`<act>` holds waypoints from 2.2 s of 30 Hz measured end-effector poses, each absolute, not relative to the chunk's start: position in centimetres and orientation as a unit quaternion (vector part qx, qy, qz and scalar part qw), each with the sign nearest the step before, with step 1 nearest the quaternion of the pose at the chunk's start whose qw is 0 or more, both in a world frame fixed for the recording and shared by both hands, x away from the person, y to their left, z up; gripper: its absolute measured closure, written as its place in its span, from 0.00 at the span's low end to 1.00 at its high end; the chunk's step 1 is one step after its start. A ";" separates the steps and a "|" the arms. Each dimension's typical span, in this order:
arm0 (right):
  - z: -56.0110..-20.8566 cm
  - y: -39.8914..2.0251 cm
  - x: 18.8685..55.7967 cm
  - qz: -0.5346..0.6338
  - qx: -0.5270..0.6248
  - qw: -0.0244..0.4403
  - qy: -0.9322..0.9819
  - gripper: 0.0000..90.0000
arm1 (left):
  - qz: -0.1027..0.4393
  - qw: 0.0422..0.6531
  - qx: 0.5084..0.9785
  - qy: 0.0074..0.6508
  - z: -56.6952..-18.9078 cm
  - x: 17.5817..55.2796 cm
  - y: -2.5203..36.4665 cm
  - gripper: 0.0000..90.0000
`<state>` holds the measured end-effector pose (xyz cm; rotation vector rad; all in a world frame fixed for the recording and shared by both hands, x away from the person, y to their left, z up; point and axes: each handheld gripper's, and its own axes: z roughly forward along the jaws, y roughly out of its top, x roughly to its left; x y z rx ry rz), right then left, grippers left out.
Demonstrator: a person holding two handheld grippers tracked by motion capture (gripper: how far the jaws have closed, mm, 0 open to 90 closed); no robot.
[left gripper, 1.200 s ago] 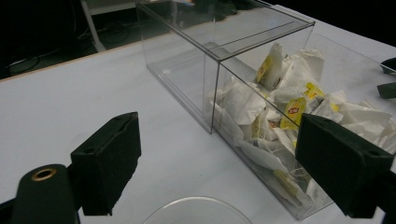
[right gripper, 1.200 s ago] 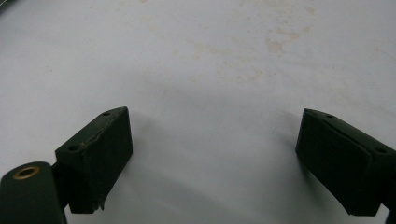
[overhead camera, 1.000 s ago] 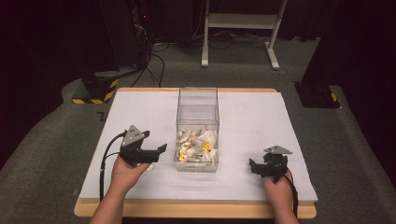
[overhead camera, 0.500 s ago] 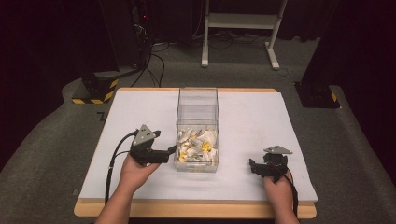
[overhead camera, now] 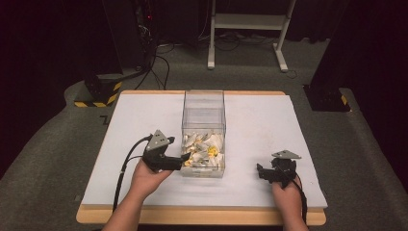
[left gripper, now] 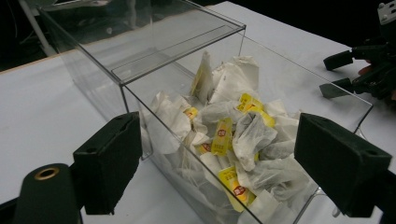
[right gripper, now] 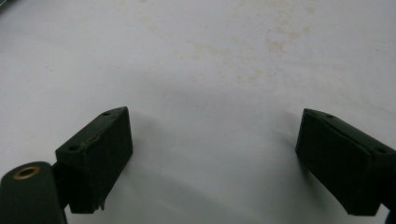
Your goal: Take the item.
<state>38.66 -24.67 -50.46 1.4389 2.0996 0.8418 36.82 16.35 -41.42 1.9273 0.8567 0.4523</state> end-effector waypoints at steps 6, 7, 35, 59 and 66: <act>-50.5 -24.7 38.7 0.306 0.522 0.228 0.762 0.12 | 0.174 0.467 0.797 0.342 -41.7 37.2 15.3 0.18; -50.5 -24.7 38.7 0.306 0.523 0.228 0.762 0.12 | 0.174 0.464 0.799 0.341 -41.7 37.3 15.2 0.18; -50.5 -24.7 38.7 0.306 0.523 0.228 0.762 0.12 | 0.121 0.374 0.861 0.322 -42.3 39.2 12.3 0.68; -50.5 -24.7 38.6 0.306 0.522 0.229 0.763 0.12 | 0.078 0.344 0.880 0.319 -43.0 39.7 11.7 0.96; -50.5 -24.7 38.6 0.306 0.522 0.229 0.763 0.12 | 0.083 0.354 0.874 0.323 -43.1 39.5 11.9 0.98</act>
